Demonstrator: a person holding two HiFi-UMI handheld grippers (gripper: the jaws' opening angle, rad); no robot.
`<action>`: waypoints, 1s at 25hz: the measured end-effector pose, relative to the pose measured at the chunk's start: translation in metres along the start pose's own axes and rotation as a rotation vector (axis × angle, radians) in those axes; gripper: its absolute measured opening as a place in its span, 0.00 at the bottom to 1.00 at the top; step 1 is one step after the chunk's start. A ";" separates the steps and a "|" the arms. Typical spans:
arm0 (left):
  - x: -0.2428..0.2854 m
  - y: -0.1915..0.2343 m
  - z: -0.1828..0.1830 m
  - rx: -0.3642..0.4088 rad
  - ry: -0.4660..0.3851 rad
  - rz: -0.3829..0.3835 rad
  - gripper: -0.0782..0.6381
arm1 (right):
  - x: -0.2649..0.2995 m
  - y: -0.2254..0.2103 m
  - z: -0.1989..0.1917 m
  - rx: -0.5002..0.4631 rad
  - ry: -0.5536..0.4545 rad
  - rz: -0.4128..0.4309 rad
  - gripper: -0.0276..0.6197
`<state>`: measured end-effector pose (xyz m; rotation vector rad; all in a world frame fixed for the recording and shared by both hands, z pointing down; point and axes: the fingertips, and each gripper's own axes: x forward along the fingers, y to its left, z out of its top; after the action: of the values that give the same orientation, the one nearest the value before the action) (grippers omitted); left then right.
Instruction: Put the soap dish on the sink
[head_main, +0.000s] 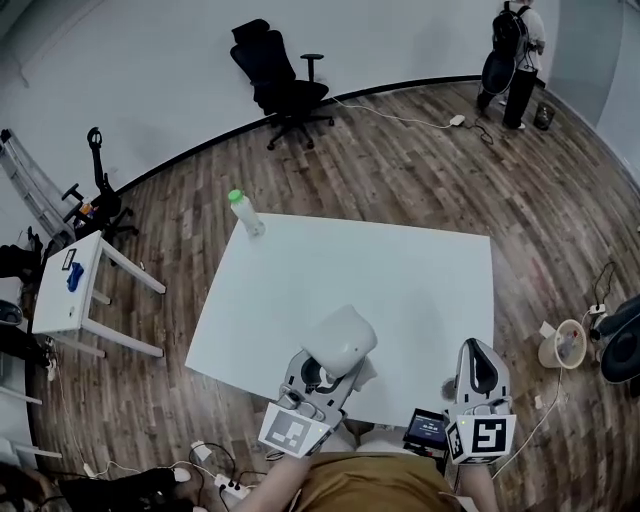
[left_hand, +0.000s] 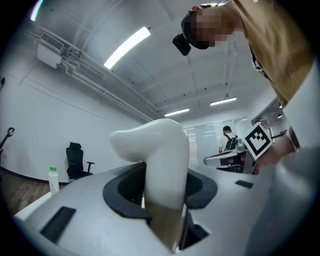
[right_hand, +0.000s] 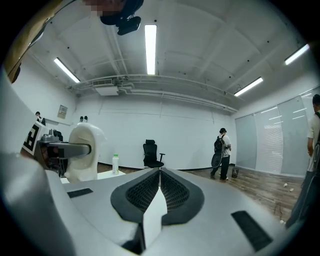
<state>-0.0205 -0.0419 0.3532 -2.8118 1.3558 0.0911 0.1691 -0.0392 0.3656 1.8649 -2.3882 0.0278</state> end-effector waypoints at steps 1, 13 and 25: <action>0.004 -0.001 0.001 -0.007 -0.005 -0.002 0.33 | 0.003 0.000 0.003 -0.003 -0.005 0.006 0.06; 0.048 0.020 -0.016 -0.131 0.001 -0.040 0.33 | 0.044 0.004 -0.006 0.032 0.022 0.040 0.06; 0.063 0.052 -0.057 -0.385 0.018 0.009 0.33 | 0.068 0.020 -0.023 0.071 0.078 0.088 0.06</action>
<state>-0.0194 -0.1261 0.4068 -3.1171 1.4979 0.3654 0.1349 -0.0984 0.3959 1.7518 -2.4446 0.1915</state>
